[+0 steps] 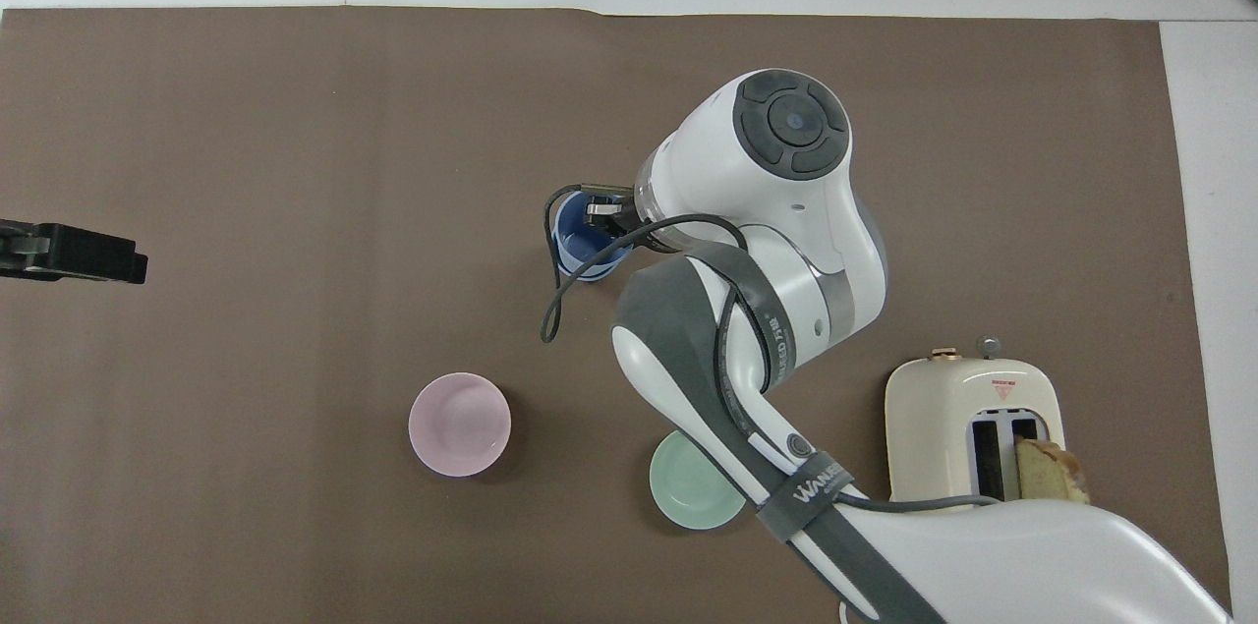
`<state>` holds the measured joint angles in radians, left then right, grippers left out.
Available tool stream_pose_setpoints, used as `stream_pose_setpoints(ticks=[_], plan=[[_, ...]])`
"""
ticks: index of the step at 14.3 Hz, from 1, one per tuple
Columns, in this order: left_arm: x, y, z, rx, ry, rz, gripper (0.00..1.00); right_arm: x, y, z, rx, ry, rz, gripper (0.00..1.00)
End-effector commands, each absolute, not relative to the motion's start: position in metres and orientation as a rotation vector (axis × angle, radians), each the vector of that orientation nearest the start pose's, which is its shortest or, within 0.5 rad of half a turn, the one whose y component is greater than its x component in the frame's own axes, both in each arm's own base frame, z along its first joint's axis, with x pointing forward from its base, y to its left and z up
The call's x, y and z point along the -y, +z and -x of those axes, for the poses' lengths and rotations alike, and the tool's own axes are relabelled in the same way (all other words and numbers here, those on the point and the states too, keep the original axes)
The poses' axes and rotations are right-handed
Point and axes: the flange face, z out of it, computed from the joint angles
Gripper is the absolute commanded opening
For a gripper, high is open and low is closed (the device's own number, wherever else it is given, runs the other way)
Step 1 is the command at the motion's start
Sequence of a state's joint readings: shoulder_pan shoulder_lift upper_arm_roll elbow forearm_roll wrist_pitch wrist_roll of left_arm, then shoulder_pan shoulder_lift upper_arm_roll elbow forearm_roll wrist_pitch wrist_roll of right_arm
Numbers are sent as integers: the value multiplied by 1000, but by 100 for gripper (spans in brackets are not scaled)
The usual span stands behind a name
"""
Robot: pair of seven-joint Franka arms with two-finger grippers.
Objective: Stack blue cups with both arms
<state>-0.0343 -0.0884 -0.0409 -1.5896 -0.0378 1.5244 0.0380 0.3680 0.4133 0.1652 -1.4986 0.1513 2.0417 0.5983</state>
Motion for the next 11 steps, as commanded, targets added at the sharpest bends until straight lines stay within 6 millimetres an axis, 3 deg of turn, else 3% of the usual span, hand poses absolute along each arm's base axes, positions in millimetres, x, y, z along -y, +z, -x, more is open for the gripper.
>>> stream_pose_setpoints(ticks=[1, 2, 3, 7, 8, 11], plan=[[43, 663, -516, -177, -28, 3183, 100, -337, 452, -596, -223, -7, 2898, 18], [43, 663, -516, -177, -28, 3183, 100, -337, 452, -597, -223, -7, 2898, 53], [43, 663, -516, -177, -28, 3183, 100, -337, 452, -597, -225, -8, 2897, 67], [43, 663, -516, -177, -28, 3183, 100, -337, 452, -597, -226, -14, 2894, 79], [43, 663, -516, -177, -28, 3183, 100, -335, 452, -598, -230, -10, 2897, 96], [43, 663, -516, -177, -28, 3183, 100, -325, 451, -602, -208, -38, 2952, 100]])
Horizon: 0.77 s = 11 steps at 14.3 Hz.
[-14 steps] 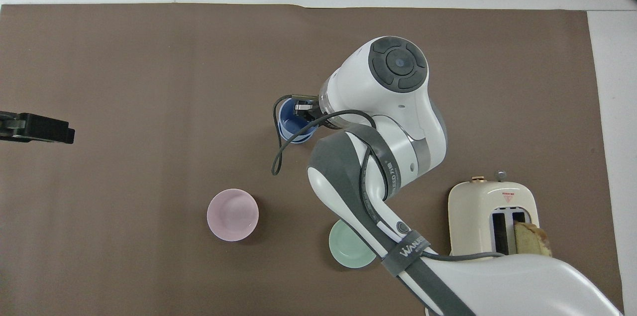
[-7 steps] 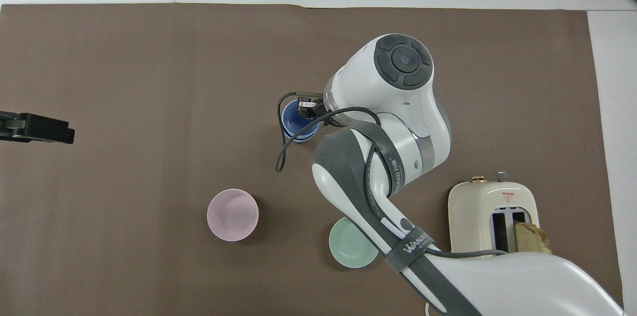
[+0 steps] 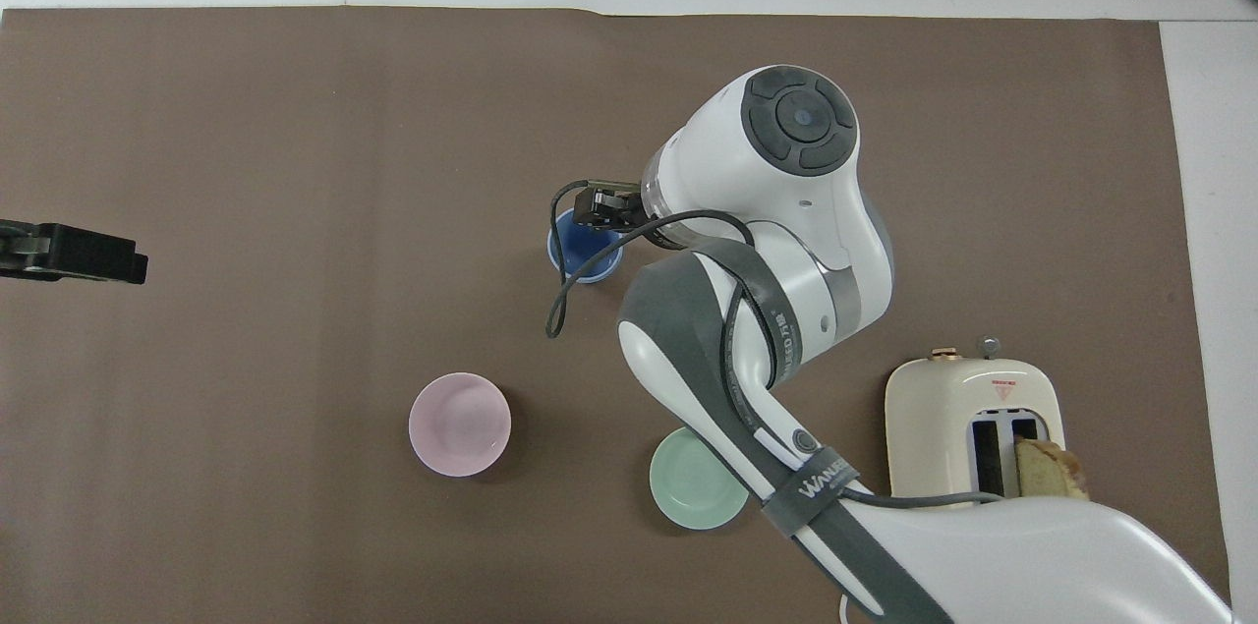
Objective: Stack blue cups with both arms
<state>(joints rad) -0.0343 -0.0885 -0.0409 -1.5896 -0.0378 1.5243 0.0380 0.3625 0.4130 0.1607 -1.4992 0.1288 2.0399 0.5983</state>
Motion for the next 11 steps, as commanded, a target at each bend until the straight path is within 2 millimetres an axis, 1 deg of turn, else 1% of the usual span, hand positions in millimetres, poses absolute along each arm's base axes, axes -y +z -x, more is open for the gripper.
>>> stream_pose_setpoints(ticks=[1, 2, 3, 4, 6, 8, 10, 11], plan=[[43, 663, -515, -177, -26, 3183, 100, -316, 452, -607, -219, -43, 2969, 100], [43, 663, -515, -177, -26, 3183, 100, -305, 455, -611, -236, -47, 2973, 100], [43, 663, -515, -177, -26, 3183, 100, -288, 460, -618, -272, -48, 2974, 100], [43, 663, -515, -177, -26, 3183, 100, -274, 471, -623, -288, -52, 2973, 100], [43, 663, -516, -177, -28, 3183, 100, -251, 485, -624, -314, -34, 2999, 100], [43, 663, -516, -177, -28, 3183, 100, -226, 502, -624, -343, -56, 3030, 100], [43, 663, -515, -177, -26, 3183, 100, -210, 521, -626, -344, -92, 3030, 100], [43, 663, -516, -177, -28, 3183, 100, -196, 528, -628, -352, -101, 3033, 100]])
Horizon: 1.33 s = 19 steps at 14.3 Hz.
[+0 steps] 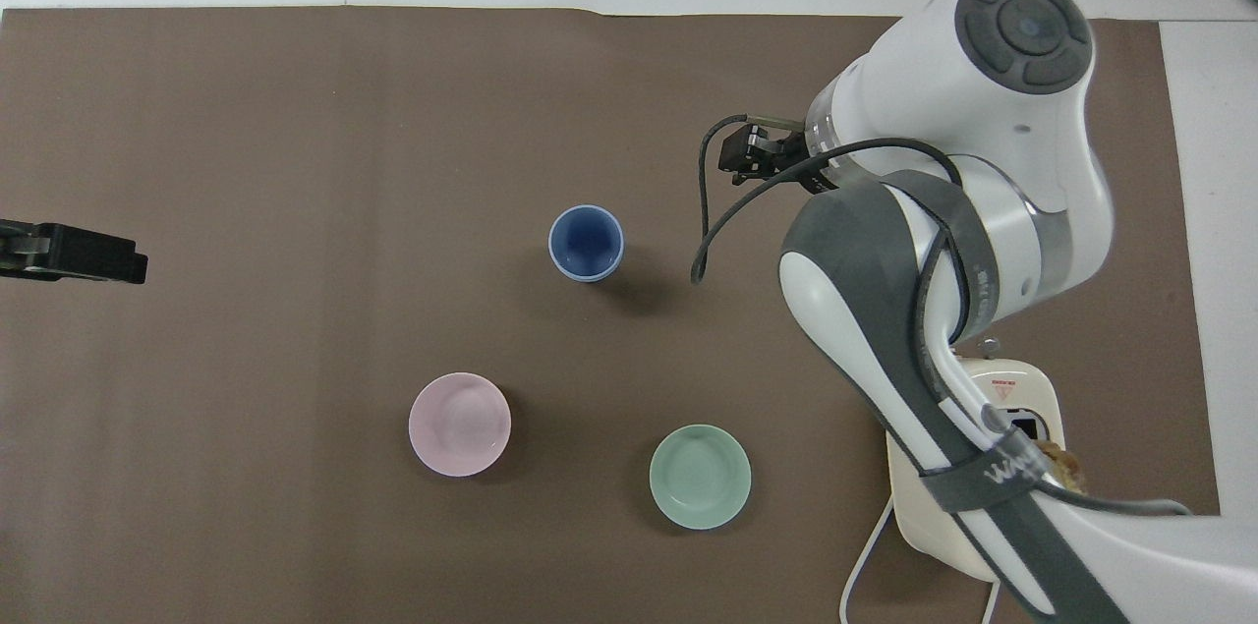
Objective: Stack blue cups with both arms
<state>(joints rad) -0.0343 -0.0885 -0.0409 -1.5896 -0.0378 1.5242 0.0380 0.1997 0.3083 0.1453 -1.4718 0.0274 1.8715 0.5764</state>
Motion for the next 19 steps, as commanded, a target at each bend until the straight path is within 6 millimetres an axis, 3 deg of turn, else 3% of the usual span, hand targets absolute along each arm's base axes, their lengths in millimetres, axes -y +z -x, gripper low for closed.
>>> stream_pose_setpoints(ticks=[1, 3, 6, 8, 9, 16, 19], plan=[[43, 663, -516, -177, -28, 3183, 100, -178, 539, -628, -367, -123, 3030, 100], [43, 663, -515, -177, -26, 3183, 100, -139, 563, -626, -359, -153, 3030, 100], [43, 663, -516, -177, -28, 3183, 100, -88, 583, -615, -177, -98, 3091, 100], [43, 663, -516, -177, -28, 3183, 100, -57, 612, -601, -52, -164, 3145, 100], [43, 663, -516, -177, -28, 3183, 100, -51, 619, -595, -4, -155, 3184, 100], [43, 663, -516, -177, -28, 3183, 100, -22, 670, -549, -137, -109, 3192, 100], [43, 663, -516, -177, -28, 3183, 100, -24, 669, -546, -131, -78, 3197, 100]])
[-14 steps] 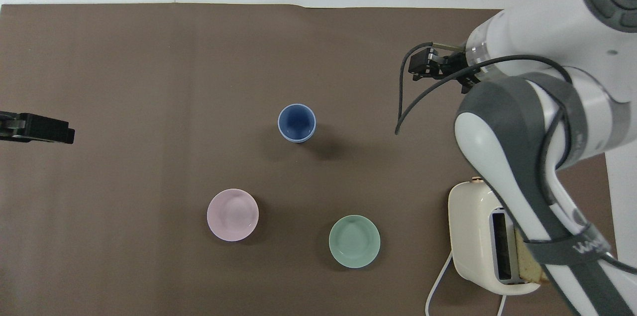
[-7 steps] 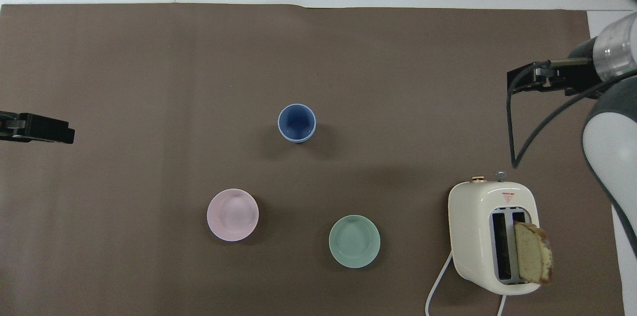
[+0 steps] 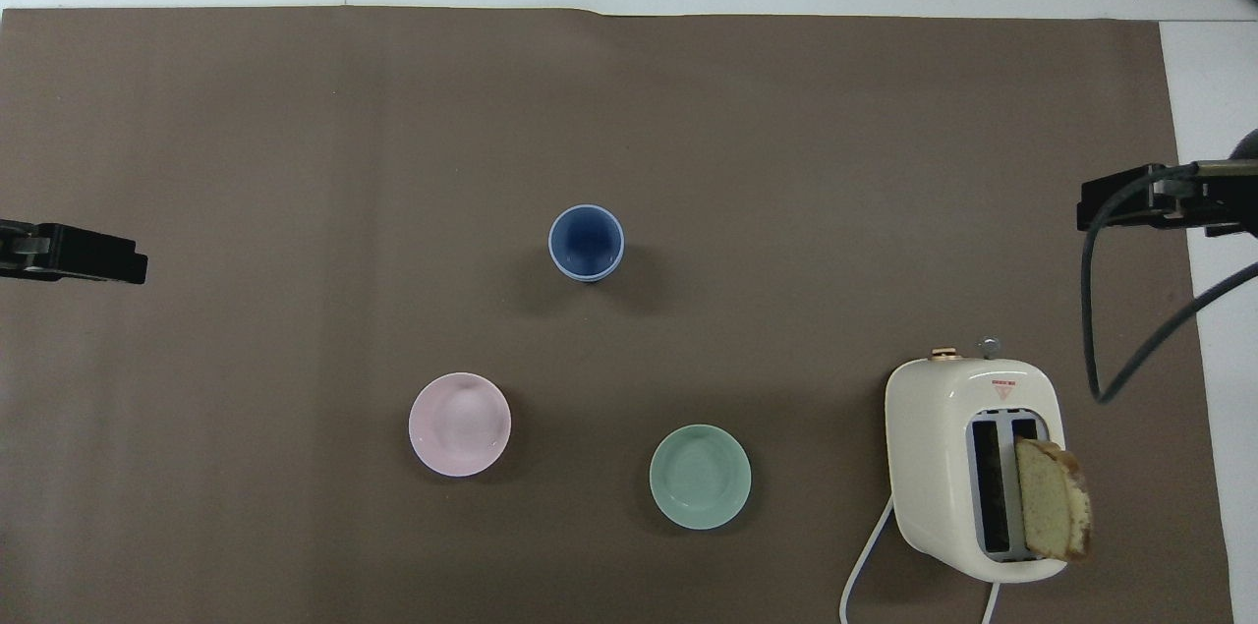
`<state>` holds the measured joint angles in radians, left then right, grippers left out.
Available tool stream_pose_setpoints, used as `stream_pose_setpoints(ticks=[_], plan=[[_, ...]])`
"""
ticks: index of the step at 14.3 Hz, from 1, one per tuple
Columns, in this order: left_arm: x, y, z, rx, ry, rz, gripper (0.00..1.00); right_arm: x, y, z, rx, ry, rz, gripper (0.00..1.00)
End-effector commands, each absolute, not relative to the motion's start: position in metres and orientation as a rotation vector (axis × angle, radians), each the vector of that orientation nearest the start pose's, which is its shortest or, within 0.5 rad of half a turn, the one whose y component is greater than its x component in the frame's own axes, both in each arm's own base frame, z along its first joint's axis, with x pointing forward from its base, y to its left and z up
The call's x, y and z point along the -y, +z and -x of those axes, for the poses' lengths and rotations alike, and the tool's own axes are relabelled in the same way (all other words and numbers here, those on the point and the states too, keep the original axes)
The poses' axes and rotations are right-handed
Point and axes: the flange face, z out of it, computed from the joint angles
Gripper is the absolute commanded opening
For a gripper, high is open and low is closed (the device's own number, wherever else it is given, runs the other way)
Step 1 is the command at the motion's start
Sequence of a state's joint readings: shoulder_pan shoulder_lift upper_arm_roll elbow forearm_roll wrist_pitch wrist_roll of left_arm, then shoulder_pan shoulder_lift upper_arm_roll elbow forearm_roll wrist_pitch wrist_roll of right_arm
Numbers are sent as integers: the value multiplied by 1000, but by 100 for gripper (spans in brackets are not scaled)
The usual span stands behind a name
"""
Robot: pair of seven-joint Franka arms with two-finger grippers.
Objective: Stack blue cups with both arms
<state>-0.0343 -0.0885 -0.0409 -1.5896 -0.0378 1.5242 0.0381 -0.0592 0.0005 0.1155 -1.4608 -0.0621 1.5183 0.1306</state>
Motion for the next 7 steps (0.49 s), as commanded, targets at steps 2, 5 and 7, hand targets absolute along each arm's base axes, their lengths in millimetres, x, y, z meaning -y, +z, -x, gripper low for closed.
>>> stream_pose_setpoints(ticks=[2, 5, 7], plan=[[43, 663, -516, -177, -28, 3183, 100, -25, 672, -544, -129, -85, 3197, 100], [43, 663, -515, -177, -26, 3183, 100, -22, 673, -543, -134, -92, 3195, 100], [43, 663, -516, -177, -28, 3183, 100, -20, 673, -543, -136, -89, 3195, 100]])
